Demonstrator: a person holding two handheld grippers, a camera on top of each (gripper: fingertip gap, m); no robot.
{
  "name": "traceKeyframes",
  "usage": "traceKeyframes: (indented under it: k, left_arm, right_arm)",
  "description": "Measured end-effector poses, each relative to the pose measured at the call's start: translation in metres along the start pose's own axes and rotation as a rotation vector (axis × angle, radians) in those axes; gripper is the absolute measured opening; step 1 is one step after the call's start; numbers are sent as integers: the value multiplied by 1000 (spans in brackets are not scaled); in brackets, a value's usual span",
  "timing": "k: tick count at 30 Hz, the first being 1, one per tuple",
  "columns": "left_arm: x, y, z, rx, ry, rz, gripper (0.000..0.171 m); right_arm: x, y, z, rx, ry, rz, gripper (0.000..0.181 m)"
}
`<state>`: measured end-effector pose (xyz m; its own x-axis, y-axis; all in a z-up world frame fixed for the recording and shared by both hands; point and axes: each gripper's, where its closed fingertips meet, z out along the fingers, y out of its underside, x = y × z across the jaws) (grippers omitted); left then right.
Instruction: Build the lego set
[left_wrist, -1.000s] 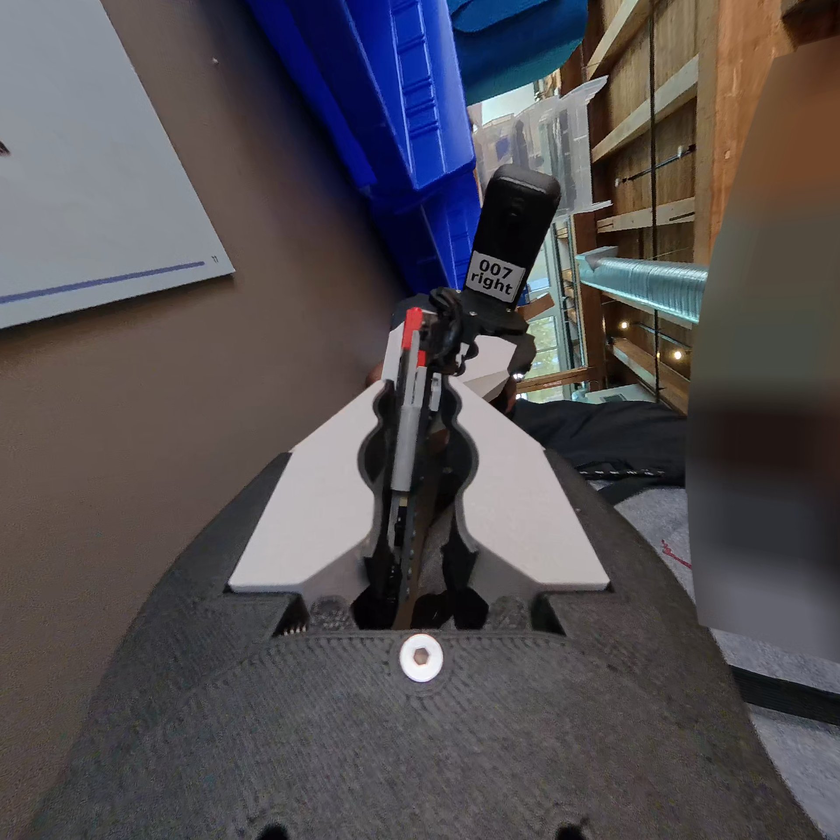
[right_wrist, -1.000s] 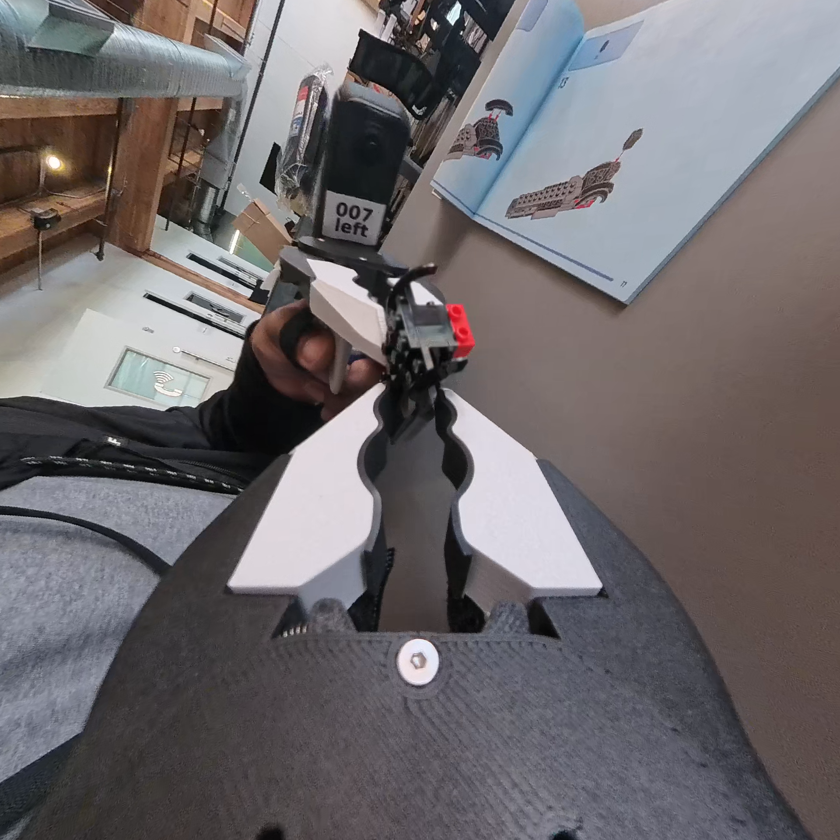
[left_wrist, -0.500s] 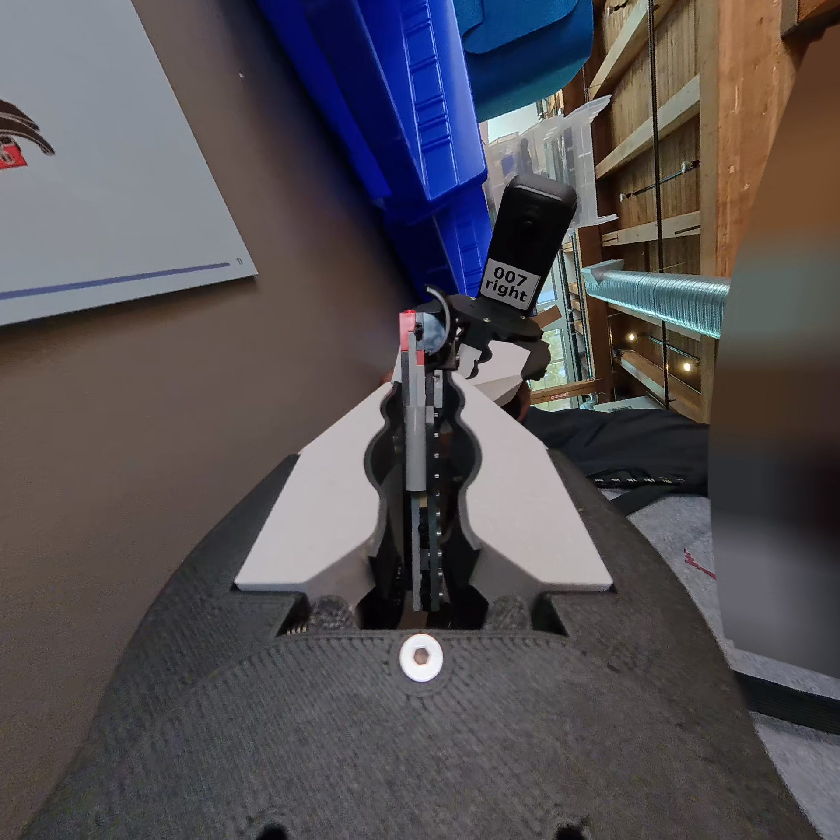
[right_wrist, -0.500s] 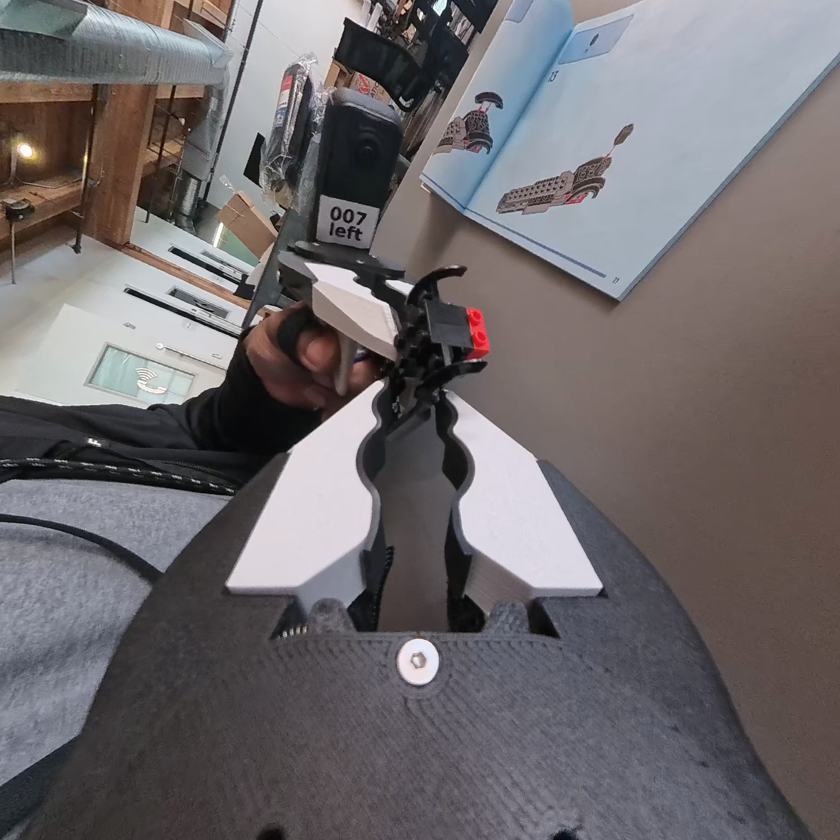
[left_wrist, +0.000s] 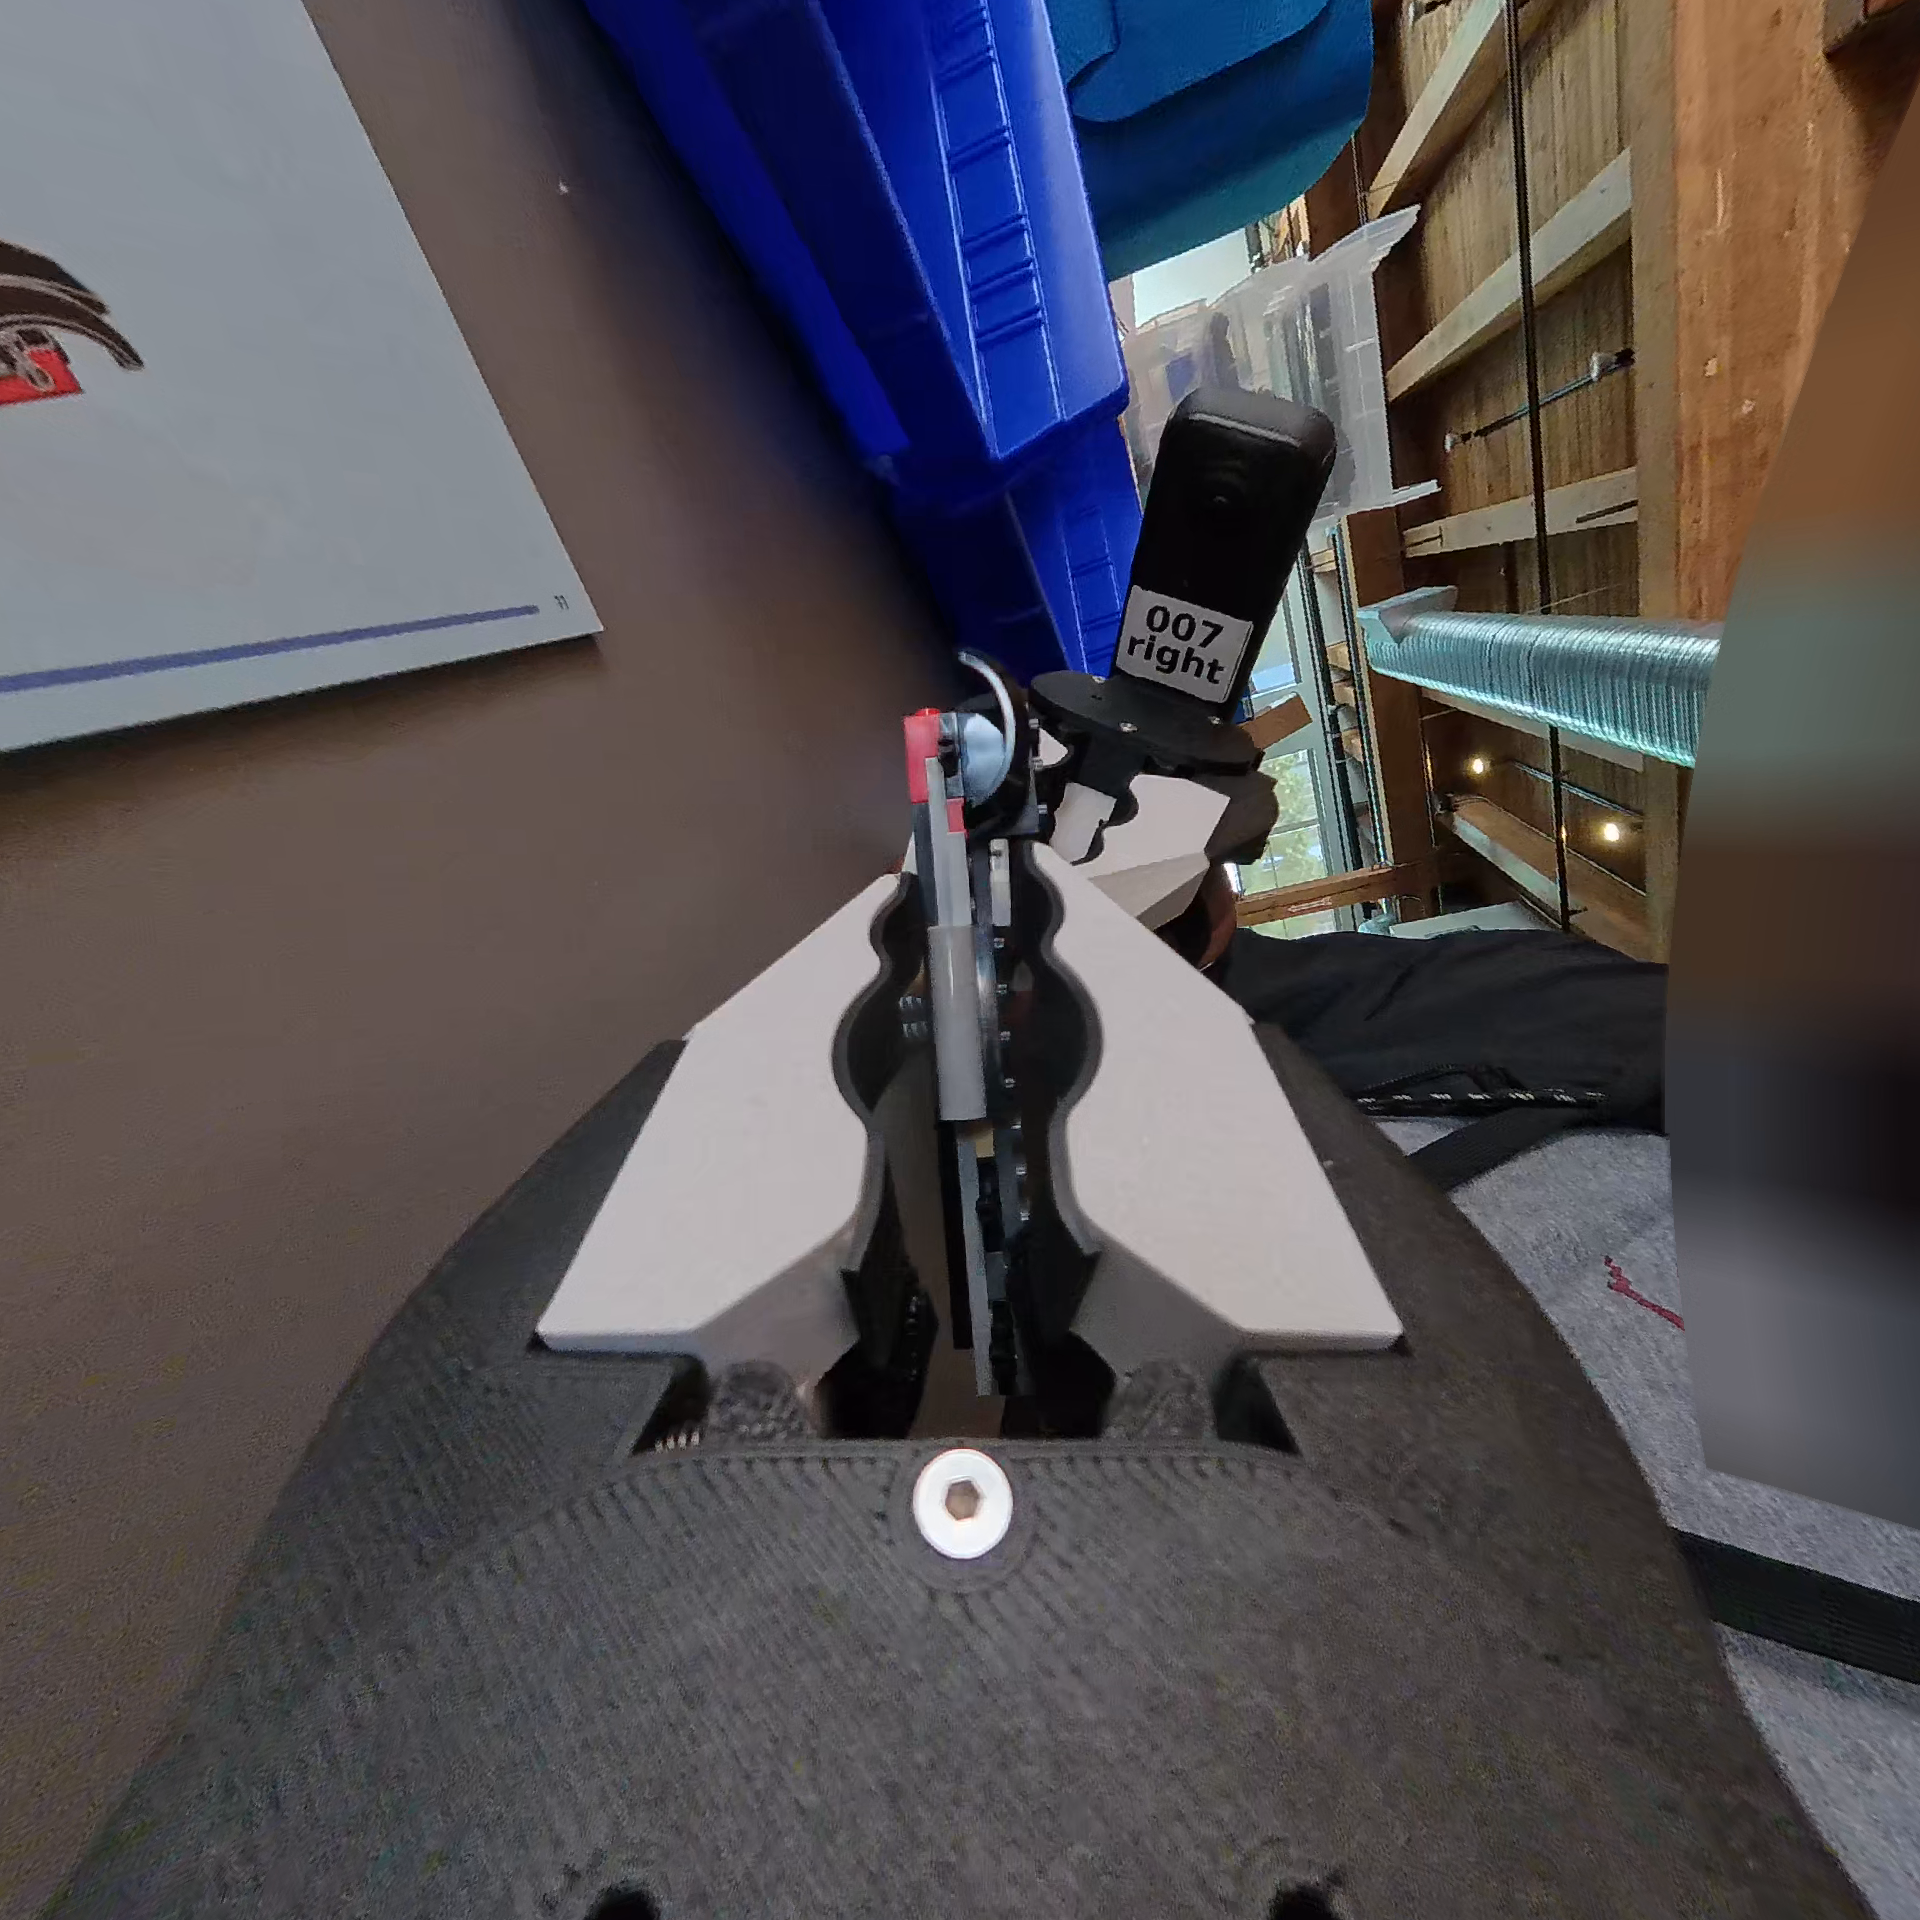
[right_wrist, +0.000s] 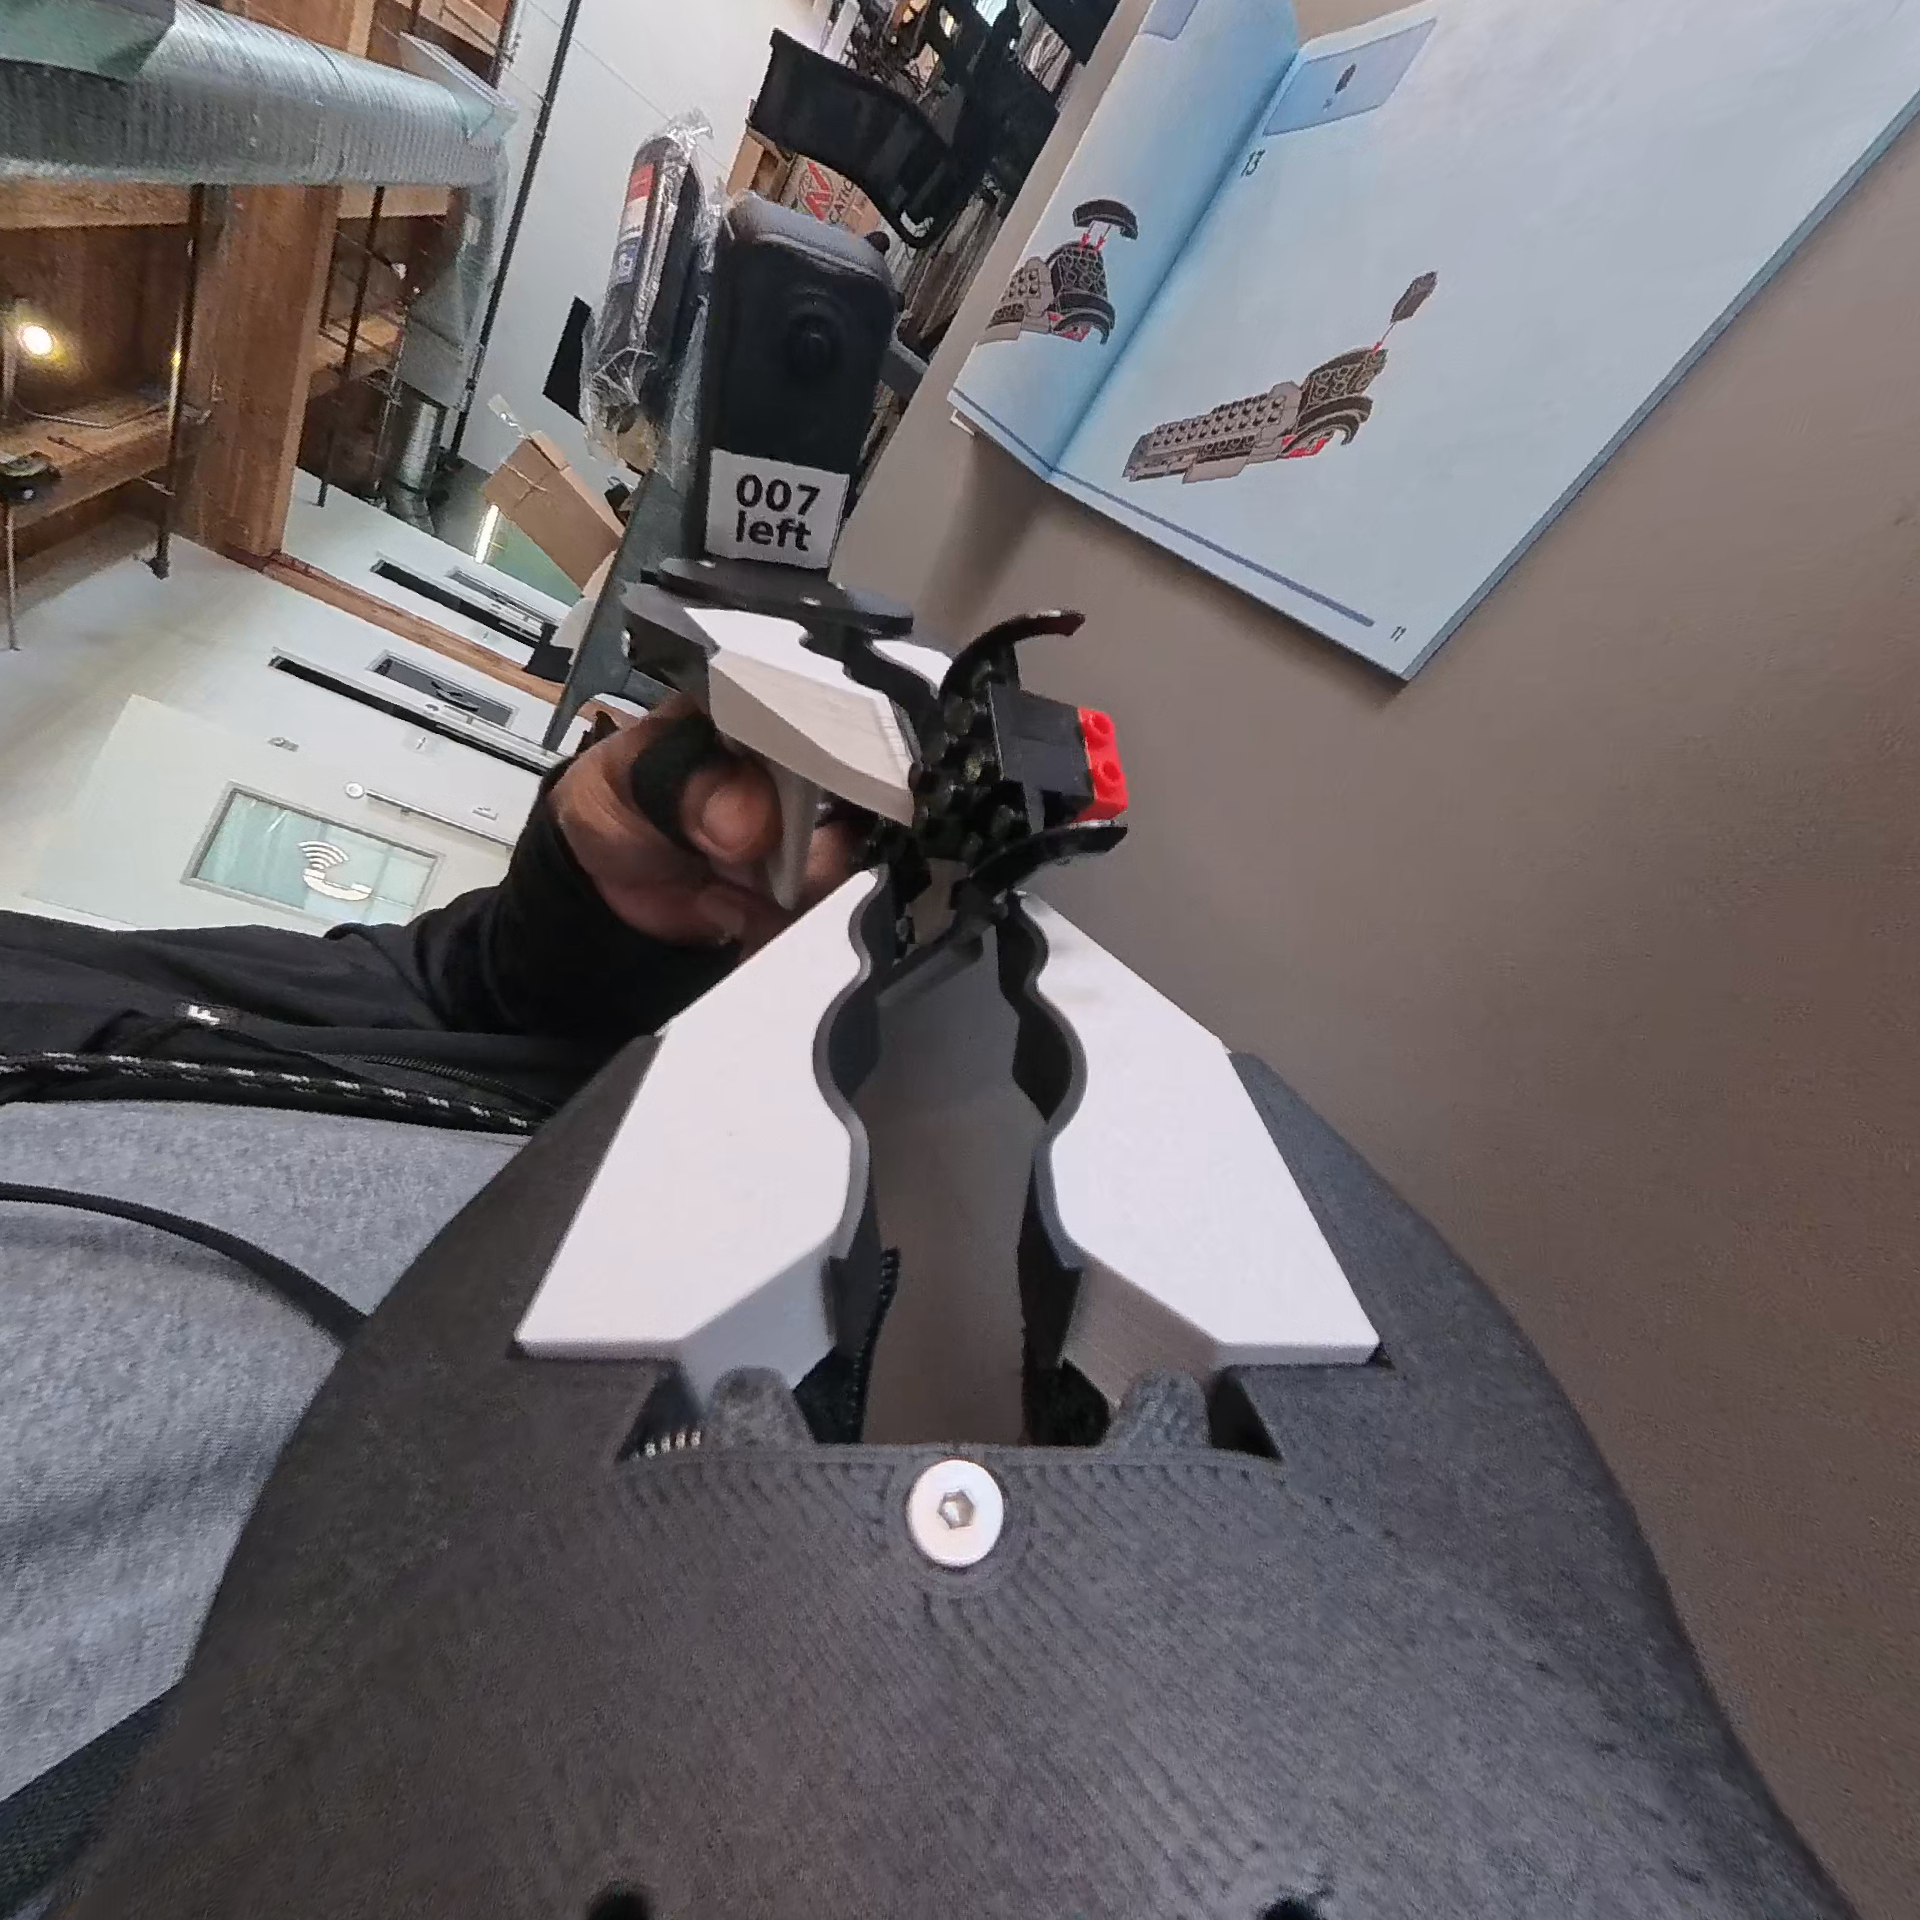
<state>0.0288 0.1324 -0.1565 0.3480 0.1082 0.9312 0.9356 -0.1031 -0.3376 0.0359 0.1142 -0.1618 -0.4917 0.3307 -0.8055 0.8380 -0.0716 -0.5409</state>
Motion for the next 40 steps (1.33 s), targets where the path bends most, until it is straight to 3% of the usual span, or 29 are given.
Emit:
traceKeyframes:
  k: [6, 7, 8, 13, 23, 33, 40]
  left_arm:
    - [7, -5, 1, 42, 60, -61, 19]
    - [6, -4, 1, 37, 62, -78, 25]
    - [8, -3, 1, 39, 84, -87, 33]
    - [20, -3, -2, 99, 210, -116, 32]
    - [30, 0, 2, 146, 245, -80, 15]
    - [29, -5, 0, 229, 201, -38, 15]
    - [22, -2, 5, 234, 102, 11, 15]
  right_arm:
    - [-2, -7, -4, 31, -53, 53, 19]
    - [-3, -9, -5, 42, -76, 78, 19]
    - [-3, -12, -7, 55, -96, 103, 19]
    - [-3, -23, -13, 102, -147, 157, 18]
    - [-16, -35, -14, 169, -245, 154, 18]
    - [-12, -46, -22, 223, -191, 62, 26]
    - [-2, -38, -17, 157, -22, -90, 34]
